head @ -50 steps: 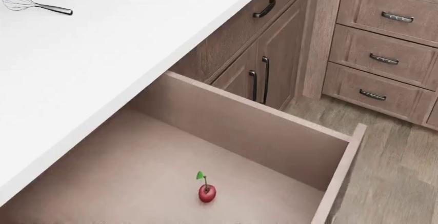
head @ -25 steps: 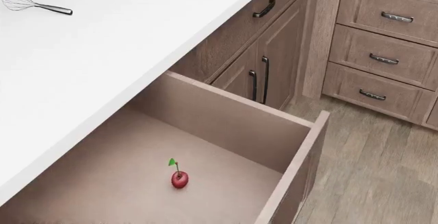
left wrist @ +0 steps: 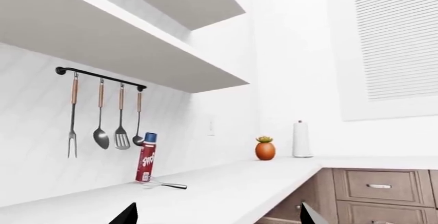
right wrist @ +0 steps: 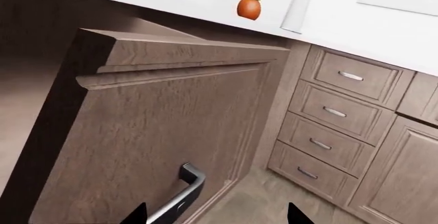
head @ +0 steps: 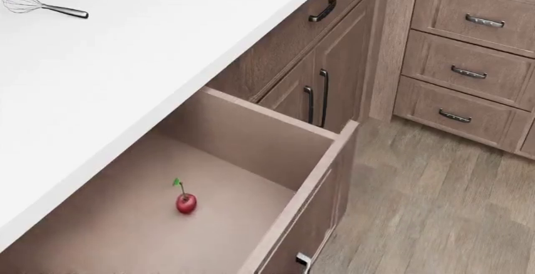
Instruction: Close the right drawer.
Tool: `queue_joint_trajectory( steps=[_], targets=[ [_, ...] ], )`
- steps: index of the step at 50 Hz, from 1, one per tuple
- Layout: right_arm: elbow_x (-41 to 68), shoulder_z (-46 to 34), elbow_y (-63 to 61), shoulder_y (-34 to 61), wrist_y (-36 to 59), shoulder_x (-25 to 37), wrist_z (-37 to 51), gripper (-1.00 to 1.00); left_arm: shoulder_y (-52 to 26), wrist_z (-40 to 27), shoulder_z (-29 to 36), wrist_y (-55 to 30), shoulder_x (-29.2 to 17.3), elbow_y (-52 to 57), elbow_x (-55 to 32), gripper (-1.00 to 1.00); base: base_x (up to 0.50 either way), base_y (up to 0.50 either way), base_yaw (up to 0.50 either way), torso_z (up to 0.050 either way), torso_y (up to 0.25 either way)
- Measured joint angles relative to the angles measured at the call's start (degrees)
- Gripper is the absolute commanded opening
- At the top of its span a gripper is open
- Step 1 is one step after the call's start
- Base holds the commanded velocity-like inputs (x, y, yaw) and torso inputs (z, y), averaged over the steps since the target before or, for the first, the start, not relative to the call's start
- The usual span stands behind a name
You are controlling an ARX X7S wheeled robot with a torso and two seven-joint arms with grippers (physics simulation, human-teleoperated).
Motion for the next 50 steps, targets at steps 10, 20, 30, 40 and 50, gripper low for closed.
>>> queue_joint_trajectory(
  steps=[10, 20, 30, 40, 50],
  targets=[
    [1.0, -2.4, 0.6, 1.3, 1.1, 0.3, 0.6, 1.00, 0.1, -1.1, -0.2, 0.0, -0.7, 0.1, -0.1, 1.00, 0.00, 0.00, 0.00, 0.000, 0.000],
    [2.0, -4.5, 0.9, 2.3, 1.9, 0.5, 1.3, 1.00, 0.1, -1.9, 0.0, 0.0, -1.2, 0.1, 0.1, 1.00, 0.00, 0.00, 0.00, 0.000, 0.000],
    [2.9, -7.4, 3.3, 4.6, 1.5, 0.2, 2.1, 1.00, 0.4, -3.0, 0.0, 0.1, -1.9, 0.2, 0.4, 1.00, 0.00, 0.00, 0.00, 0.000, 0.000],
    [3.5, -12.2, 4.6, 6.9, 1.2, -0.5, 2.3, 1.00, 1.2, -5.2, -0.7, 0.7, -3.2, -0.1, 0.6, 1.00, 0.00, 0.00, 0.00, 0.000, 0.000],
    [5.3, -15.7, 6.1, 8.9, 1.6, -0.4, 3.3, 1.00, 1.9, -7.8, -1.3, 1.2, -4.6, -0.4, 0.7, 1.00, 0.00, 0.00, 0.00, 0.000, 0.000]
  ],
)
